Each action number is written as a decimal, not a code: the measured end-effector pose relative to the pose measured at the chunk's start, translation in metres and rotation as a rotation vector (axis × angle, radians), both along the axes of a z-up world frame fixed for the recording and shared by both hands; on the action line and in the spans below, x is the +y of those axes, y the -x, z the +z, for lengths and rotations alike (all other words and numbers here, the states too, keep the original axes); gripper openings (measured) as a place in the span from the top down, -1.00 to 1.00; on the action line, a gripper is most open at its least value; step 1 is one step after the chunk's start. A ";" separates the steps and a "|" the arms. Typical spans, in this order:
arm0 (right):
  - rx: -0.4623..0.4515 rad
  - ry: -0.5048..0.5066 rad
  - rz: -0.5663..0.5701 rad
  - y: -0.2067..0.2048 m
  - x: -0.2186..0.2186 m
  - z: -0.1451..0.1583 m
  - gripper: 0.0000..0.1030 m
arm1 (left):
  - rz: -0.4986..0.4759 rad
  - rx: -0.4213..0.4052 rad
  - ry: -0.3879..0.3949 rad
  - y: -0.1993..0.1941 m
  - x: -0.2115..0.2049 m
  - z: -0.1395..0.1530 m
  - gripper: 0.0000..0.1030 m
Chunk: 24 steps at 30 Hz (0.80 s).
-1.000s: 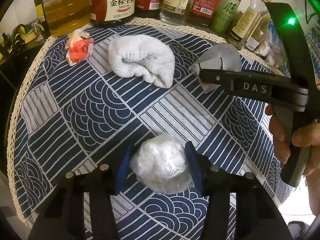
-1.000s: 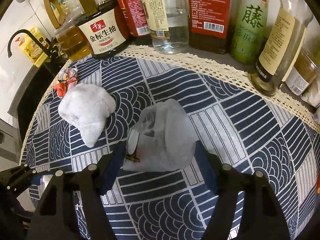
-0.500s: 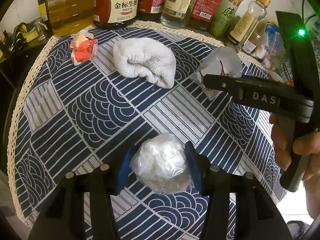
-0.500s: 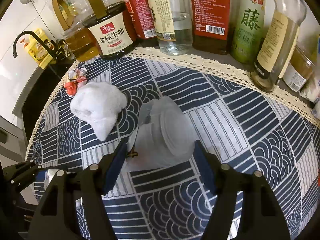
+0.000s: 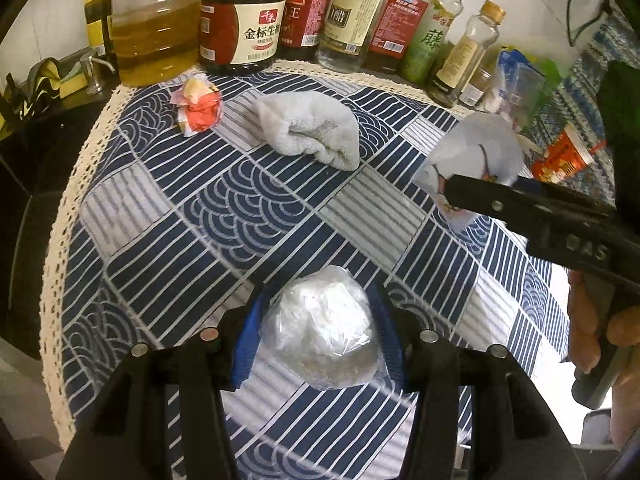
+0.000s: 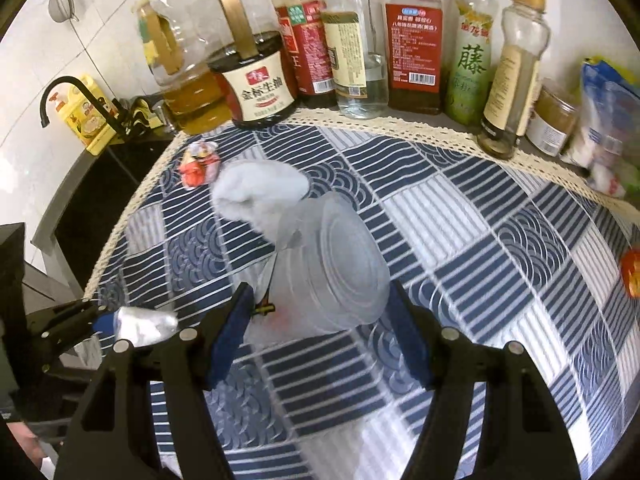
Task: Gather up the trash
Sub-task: 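Lower the held bag and cup into the black bin and open both tools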
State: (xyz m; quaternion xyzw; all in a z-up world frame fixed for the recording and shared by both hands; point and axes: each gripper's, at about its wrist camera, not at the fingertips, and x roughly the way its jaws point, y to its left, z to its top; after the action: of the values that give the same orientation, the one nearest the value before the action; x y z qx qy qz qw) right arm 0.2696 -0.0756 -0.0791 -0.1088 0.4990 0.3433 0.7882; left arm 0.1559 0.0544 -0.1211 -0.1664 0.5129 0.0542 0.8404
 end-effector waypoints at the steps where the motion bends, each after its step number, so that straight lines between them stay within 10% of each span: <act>1: -0.004 0.000 -0.009 0.008 0.000 0.002 -0.31 | -0.008 -0.003 0.001 0.004 0.001 0.001 0.03; 24: 0.010 -0.052 -0.120 0.176 0.015 0.015 -0.31 | -0.125 -0.034 0.028 0.132 0.039 0.004 0.03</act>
State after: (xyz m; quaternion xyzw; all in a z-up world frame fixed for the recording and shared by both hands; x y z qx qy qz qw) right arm 0.0937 -0.0606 -0.0638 -0.0566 0.4994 0.3086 0.8076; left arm 0.0235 0.0931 -0.1170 -0.1466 0.5087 -0.0086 0.8483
